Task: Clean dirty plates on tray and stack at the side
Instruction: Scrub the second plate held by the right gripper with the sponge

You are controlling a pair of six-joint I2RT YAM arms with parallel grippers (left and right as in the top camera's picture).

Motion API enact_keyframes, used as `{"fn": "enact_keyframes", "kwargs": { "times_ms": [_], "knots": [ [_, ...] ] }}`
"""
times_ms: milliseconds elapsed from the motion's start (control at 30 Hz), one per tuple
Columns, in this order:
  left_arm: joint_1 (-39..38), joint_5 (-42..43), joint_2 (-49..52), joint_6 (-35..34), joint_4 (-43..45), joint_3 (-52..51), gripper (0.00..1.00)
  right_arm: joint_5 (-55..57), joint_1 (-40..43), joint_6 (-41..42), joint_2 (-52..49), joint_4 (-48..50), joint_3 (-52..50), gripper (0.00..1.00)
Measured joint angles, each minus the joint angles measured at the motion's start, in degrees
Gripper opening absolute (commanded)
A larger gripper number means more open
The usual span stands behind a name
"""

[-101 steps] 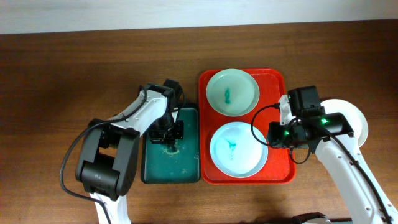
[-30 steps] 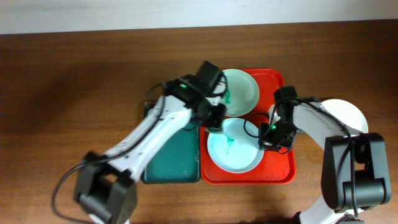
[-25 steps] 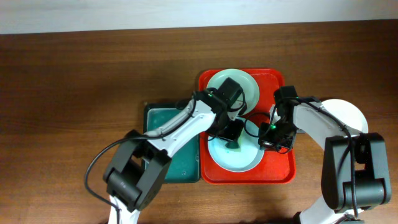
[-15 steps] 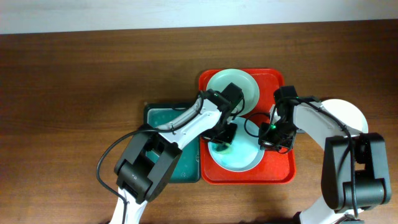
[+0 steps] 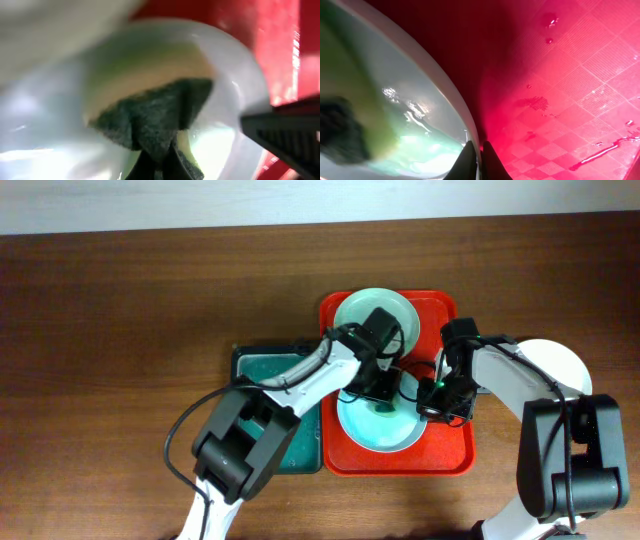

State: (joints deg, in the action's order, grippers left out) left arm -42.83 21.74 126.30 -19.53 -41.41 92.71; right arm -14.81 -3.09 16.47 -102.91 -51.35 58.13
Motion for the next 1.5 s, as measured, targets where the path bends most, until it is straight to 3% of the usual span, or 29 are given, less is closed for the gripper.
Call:
{"fn": "enact_keyframes", "kwargs": {
  "times_ms": [267, 400, 500, 567, 667, 833, 1133, 1267, 1500],
  "knots": [
    [-0.79, 3.30, 0.92, 0.00, -7.41, 1.01, 0.00, 0.20, 0.00, 0.02, 0.00, -0.04, 0.02, 0.04],
    [1.64, -6.27, 0.98, 0.02, -16.26, 3.50, 0.00, 0.20, 0.00, 0.04, 0.00, -0.02, 0.02, 0.04],
    [2.69, -16.31, 0.98, 0.02, -18.78, 4.74, 0.00, 0.15, 0.00, 0.02, 0.00, 0.00, 0.02, 0.04],
    [1.99, -18.69, 0.98, 0.02, -18.67, 4.90, 0.00, -0.02, -0.02, 0.02, 0.00, 0.13, 0.02, 0.04],
    [2.03, -17.64, 0.98, 0.02, -17.42, 4.87, 0.00, 0.09, 0.00, 0.07, 0.00, 0.13, 0.02, 0.04],
    [0.59, -7.48, 1.68, 0.02, -6.05, 4.48, 0.00, 0.85, 0.00, 0.20, 0.11, 0.02, 0.07, 0.04],
    [-4.04, -0.02, 2.56, 1.57, -9.01, 4.94, 0.00, 0.87, 0.04, 0.22, 0.11, -0.09, 0.07, 0.04],
    [-3.41, -0.37, 2.56, 1.99, -12.70, 5.27, 0.00, 0.90, 0.04, 0.26, 0.11, -0.13, 0.07, 0.04],
    [-1.40, -12.48, 1.92, 1.53, -21.68, 5.77, 0.00, 0.33, -0.07, 0.24, 0.11, 0.11, 0.07, 0.04]
  ]
}}
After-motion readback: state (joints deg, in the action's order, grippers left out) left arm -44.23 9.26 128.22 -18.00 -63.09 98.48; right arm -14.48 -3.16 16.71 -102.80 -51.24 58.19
